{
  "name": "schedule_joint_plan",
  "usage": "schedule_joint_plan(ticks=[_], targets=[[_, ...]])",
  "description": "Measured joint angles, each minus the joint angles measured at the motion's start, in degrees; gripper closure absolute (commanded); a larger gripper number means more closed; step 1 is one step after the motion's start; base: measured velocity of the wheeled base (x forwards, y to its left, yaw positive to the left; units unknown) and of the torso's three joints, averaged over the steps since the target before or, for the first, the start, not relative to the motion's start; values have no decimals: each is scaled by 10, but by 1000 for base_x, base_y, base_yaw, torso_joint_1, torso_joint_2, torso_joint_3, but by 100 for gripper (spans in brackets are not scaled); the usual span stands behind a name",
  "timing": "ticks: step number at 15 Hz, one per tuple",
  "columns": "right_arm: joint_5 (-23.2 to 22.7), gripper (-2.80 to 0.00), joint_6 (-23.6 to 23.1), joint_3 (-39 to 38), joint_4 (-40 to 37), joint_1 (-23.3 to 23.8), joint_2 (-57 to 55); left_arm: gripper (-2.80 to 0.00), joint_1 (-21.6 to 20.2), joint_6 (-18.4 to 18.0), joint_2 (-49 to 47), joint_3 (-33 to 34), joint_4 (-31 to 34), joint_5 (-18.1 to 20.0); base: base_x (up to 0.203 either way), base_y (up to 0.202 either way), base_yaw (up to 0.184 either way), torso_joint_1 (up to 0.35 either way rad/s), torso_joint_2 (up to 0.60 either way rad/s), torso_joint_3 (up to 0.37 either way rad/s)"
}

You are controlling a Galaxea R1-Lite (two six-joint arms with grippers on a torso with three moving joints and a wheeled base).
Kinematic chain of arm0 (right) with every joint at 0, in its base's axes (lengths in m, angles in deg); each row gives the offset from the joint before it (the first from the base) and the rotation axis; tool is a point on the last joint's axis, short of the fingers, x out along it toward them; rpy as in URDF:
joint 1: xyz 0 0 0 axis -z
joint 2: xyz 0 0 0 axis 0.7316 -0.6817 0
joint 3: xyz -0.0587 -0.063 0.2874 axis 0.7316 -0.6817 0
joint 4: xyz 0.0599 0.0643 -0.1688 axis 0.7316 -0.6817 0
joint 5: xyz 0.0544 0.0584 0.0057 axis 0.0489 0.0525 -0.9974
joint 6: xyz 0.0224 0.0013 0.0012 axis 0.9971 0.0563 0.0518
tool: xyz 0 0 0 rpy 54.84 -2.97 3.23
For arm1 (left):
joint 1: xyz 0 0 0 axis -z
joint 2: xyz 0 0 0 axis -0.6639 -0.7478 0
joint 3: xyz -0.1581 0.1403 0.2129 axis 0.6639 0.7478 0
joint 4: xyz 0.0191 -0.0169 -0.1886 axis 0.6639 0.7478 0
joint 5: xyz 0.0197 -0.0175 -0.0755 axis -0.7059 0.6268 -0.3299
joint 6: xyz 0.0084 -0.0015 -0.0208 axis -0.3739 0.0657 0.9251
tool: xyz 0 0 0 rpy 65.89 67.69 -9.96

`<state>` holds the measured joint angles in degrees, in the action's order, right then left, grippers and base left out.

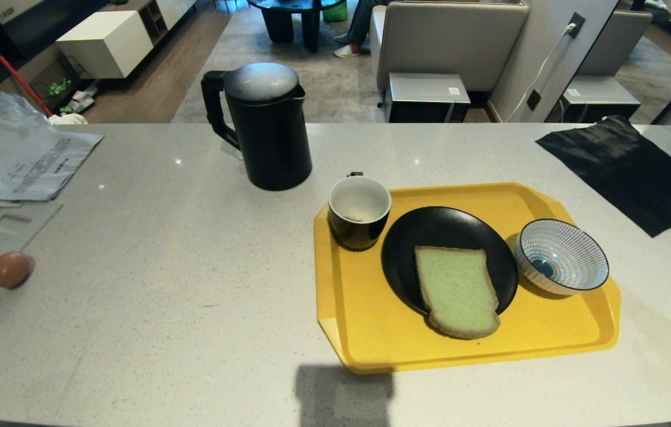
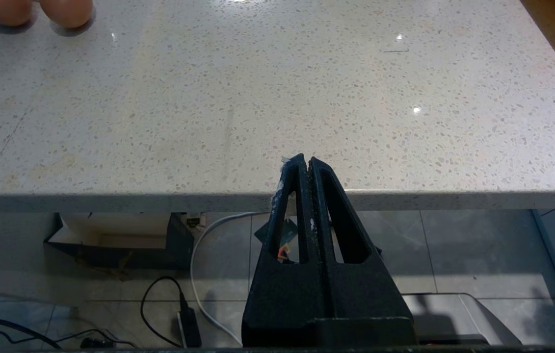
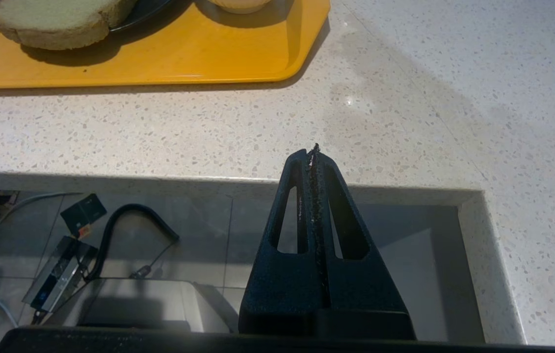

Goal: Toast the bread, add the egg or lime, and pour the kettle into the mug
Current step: Pick up the bread slice

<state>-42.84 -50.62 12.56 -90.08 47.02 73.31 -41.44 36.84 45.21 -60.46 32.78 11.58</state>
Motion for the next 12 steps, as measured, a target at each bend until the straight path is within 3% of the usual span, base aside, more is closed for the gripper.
schedule_joint_plan(ticks=[12], targets=[[0, 0, 0, 0, 0, 0, 0, 0, 0, 1, 0, 0, 0, 0, 0, 0, 0, 0, 0, 0]])
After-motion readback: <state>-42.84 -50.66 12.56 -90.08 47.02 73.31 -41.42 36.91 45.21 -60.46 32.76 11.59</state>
